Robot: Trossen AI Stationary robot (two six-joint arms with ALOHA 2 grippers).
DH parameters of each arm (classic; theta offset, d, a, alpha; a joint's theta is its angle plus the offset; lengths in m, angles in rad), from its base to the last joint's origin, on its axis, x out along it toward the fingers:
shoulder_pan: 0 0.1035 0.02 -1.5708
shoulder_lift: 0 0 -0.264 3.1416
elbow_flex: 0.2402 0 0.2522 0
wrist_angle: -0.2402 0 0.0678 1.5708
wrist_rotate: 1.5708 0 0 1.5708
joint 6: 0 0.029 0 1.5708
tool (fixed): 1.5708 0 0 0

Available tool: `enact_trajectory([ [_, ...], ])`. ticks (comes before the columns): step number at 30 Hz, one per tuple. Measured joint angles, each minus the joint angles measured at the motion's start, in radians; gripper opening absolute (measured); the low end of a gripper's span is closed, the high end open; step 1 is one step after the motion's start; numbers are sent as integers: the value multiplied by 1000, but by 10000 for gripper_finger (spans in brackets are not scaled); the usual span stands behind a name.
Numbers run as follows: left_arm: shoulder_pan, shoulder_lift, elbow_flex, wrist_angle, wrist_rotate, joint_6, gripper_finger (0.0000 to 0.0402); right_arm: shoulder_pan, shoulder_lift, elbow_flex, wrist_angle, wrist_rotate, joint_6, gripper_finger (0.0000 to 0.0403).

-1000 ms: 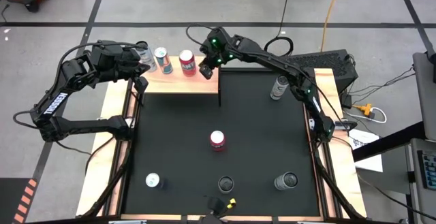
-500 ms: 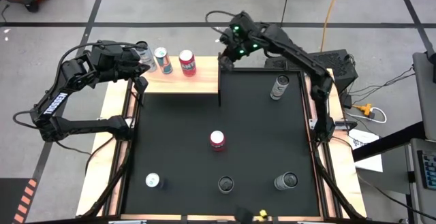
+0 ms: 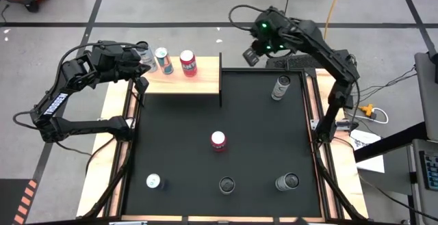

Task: Place canned beverage on shelf
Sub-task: Put the top white-yellow soda can on the shelf

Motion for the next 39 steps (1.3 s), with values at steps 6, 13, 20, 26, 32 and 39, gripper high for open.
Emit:
enact_trajectory([
  [6,0,1,0,0,0,0,1,0,-27,0,-82,24,14,0],
  [13,0,2,0,1,0,0,1,0,-27,0,-158,35,-31,0],
  [20,0,2,0,1,0,0,1,0,-28,0,-173,35,-30,41],
  [26,0,2,0,1,0,5,1,0,-28,0,-217,32,-1,118],
  [32,0,3,0,-1,0,7,1,-1,-28,0,-218,38,86,195],
  [39,0,3,0,-8,0,37,1,-27,-27,0,-217,94,315,243],
])
